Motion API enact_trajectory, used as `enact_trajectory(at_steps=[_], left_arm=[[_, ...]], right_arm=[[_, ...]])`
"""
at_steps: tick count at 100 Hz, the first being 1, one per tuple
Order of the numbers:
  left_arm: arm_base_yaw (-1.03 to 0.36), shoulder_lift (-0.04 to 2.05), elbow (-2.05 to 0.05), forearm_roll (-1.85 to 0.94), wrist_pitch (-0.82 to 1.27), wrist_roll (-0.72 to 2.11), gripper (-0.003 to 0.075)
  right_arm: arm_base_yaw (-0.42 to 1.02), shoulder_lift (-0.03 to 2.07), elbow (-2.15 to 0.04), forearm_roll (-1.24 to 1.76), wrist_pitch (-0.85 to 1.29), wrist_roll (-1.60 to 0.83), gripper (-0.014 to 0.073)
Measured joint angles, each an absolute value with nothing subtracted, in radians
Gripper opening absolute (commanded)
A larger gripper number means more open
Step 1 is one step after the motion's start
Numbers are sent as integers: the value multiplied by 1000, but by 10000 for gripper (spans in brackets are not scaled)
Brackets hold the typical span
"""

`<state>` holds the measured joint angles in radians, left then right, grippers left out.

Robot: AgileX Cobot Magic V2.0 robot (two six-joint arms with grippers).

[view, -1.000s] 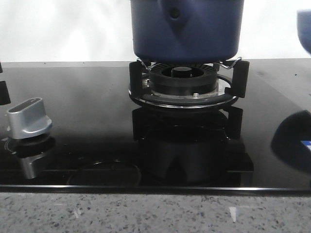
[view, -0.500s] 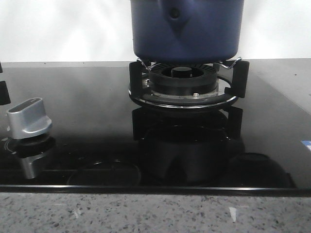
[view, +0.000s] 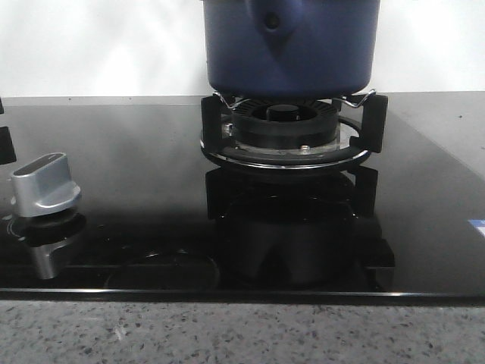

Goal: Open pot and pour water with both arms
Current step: 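Lift the bowl with the right gripper and move it over the pot, then tilt the bowl with the right gripper to pour water into the pot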

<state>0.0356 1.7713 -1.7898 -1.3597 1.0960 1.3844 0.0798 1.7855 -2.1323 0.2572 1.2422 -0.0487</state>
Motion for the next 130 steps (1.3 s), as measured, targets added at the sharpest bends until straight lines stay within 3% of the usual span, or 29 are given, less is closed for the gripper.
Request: enact_trajectory(at_steps=[33, 90, 130], left_arm=[[36, 1771, -1790, -1360, 1084, 1384, 232], [36, 1771, -1790, -1360, 1077, 1384, 232], [36, 1771, -1790, -1360, 1076, 1384, 232]], right_arm=[[150, 1742, -2006, 262, 1057, -130, -45], [202, 1446, -1276, 265, 179, -270, -46], [238, 1430, -1129, 239, -167, -271, -46]])
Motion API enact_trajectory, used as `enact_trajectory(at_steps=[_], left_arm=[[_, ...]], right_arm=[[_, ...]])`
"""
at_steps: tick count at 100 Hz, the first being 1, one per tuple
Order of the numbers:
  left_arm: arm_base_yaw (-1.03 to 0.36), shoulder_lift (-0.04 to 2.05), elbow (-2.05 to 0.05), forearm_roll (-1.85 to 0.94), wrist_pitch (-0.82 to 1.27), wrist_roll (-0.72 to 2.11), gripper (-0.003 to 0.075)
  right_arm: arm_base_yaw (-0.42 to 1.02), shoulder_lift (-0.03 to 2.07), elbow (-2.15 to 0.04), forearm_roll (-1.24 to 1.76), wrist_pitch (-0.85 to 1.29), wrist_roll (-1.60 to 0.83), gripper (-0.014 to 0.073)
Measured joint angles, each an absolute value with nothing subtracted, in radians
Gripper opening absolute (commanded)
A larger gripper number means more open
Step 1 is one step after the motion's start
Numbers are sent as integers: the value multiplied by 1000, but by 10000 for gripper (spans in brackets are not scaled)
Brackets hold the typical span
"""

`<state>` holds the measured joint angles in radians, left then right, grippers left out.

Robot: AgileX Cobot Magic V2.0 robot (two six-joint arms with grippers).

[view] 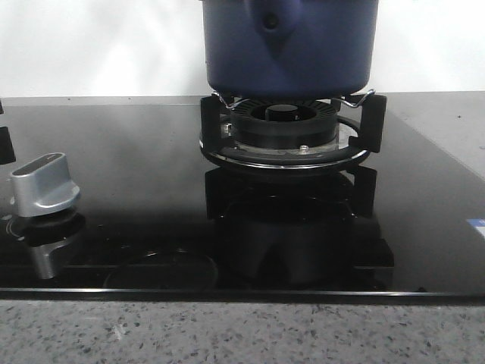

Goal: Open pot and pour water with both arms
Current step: 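Tilt the bowl with the right gripper to pour water into the pot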

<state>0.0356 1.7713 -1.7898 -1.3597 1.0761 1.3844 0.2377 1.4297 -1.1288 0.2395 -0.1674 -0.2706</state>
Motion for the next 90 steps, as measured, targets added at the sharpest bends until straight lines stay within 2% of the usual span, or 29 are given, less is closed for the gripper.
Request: enact_trajectory(at_steps=[34, 68, 90], left_arm=[[36, 1771, -1790, -1360, 1076, 1384, 232], [36, 1771, -1790, -1360, 1074, 1384, 232], [36, 1771, -1790, -1365, 1074, 1384, 232]], right_arm=[[243, 1428, -1042, 141, -392, -275, -47], [249, 1428, -1032, 113, -512, -277, -47], [263, 1427, -950, 110, -709, -275, -47]])
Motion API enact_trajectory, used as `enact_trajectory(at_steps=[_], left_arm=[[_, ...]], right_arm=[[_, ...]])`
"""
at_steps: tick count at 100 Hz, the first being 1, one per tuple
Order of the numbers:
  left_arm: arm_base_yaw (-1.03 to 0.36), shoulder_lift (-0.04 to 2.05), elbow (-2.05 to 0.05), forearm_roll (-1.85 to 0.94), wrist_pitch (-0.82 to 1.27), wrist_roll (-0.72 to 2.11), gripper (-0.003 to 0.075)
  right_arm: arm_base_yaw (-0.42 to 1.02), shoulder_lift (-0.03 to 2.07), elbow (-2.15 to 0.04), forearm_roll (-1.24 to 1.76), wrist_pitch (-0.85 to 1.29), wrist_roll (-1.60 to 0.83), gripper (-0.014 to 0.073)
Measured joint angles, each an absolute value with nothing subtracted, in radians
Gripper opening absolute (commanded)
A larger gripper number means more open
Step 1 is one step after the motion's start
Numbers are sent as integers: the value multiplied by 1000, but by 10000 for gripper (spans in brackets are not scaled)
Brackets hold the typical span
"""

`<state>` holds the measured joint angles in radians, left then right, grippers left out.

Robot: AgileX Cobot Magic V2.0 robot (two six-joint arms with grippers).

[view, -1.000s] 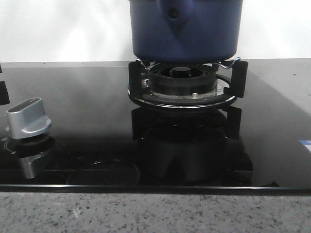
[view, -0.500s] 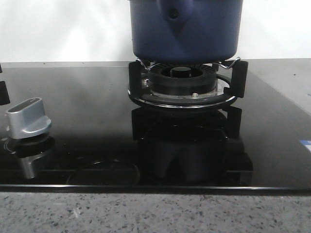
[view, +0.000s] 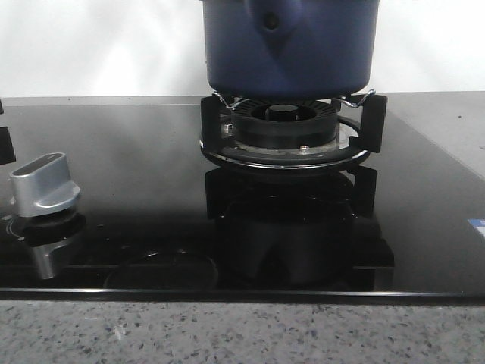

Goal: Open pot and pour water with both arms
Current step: 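Tilt the bowl with the right gripper to pour water into the pot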

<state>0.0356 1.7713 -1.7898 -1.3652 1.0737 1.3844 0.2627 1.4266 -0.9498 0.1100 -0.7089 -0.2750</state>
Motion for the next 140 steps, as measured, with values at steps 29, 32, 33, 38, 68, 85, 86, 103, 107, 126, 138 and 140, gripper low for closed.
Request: enact_trajectory(at_steps=[29, 32, 33, 38, 68, 85, 86, 103, 107, 126, 138, 140], left_arm=[[36, 1771, -1790, -1379, 1074, 1384, 232], [36, 1771, -1790, -1381, 1074, 1384, 232], [36, 1771, -1790, -1381, 1074, 1384, 232], [36, 1771, -1790, -1381, 1074, 1384, 232], [36, 1771, -1790, -1381, 1073, 1384, 232], [36, 1771, -1790, -1381, 1073, 1384, 232], [36, 1771, -1790, -1381, 1073, 1384, 232], [36, 1771, -1790, -1381, 1073, 1384, 232], [36, 1771, -1790, -1381, 1073, 1384, 232], [36, 1771, -1790, -1381, 1073, 1384, 232], [36, 1771, -1790, -1381, 1073, 1384, 232], [36, 1771, -1790, -1381, 1073, 1384, 232]], right_arm=[[263, 1438, -897, 43, -888, -275, -47], [263, 1442, -897, 36, -903, -275, -47], [263, 1442, -897, 30, -910, -275, -47], [263, 1449, -897, 21, -925, -275, -47], [263, 1466, -897, 0, -970, -275, -47], [263, 1466, -897, 0, -980, -275, -47], [263, 1466, -897, 0, -980, -275, -47], [263, 1466, -897, 0, -985, -275, -47], [263, 1466, -897, 0, -988, -275, -47], [263, 1466, -897, 0, -988, -275, -47], [263, 1462, -897, 14, -964, -275, -47], [263, 1457, -897, 17, -959, -275, -47]])
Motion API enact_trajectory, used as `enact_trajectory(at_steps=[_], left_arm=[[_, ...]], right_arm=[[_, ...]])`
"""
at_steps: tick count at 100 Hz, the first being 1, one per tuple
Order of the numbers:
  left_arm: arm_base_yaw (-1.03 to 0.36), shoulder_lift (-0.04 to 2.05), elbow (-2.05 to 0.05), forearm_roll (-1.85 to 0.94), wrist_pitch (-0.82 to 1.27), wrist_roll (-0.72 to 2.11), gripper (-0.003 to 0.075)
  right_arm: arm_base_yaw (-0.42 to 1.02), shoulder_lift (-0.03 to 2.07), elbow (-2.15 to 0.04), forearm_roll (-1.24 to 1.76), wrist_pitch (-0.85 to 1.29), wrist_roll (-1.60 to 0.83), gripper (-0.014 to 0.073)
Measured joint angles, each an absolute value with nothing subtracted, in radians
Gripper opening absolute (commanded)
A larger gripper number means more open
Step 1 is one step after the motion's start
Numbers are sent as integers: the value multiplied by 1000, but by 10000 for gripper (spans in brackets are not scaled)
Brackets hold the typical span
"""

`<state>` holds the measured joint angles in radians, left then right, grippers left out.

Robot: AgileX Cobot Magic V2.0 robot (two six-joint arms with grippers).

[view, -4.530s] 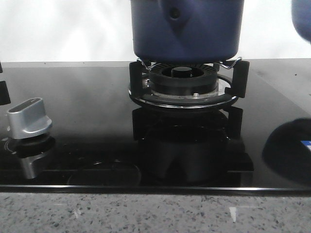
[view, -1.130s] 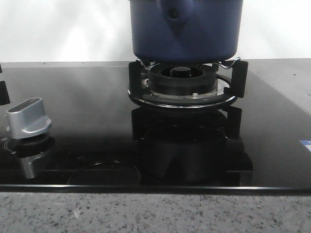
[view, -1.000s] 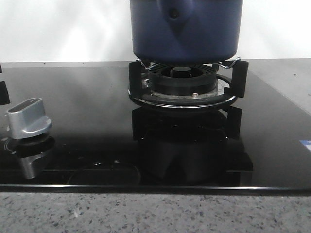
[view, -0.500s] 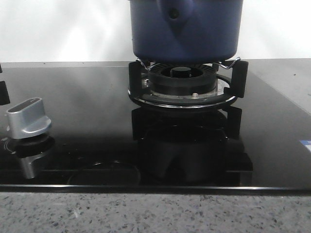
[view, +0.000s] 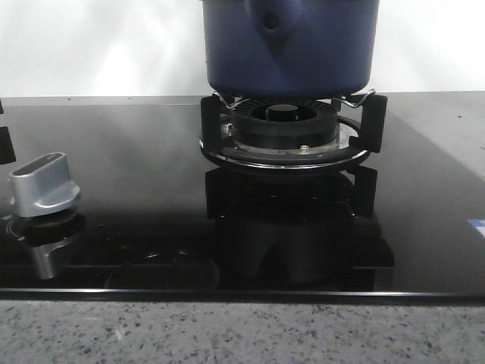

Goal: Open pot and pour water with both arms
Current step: 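Tilt the bowl with the right gripper to pour water into the pot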

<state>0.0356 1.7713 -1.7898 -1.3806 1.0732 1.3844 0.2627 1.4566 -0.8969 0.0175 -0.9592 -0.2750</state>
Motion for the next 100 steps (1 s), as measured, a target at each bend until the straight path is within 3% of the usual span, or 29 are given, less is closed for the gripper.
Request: enact_trajectory(at_steps=[21, 61, 83, 100], left_arm=[[36, 1771, -1790, -1381, 1073, 1384, 232], [36, 1771, -1790, -1381, 1073, 1384, 232], [36, 1771, -1790, -1381, 1073, 1384, 232], [36, 1771, -1790, -1381, 1073, 1384, 232]], right_arm=[[263, 1406, -958, 68, -712, -275, -47], [241, 1384, -1354, 219, 211, -275, -47], [48, 1401, -1617, 245, 770, -172, -47], [-153, 1435, -1687, 237, 1085, -147, -47]])
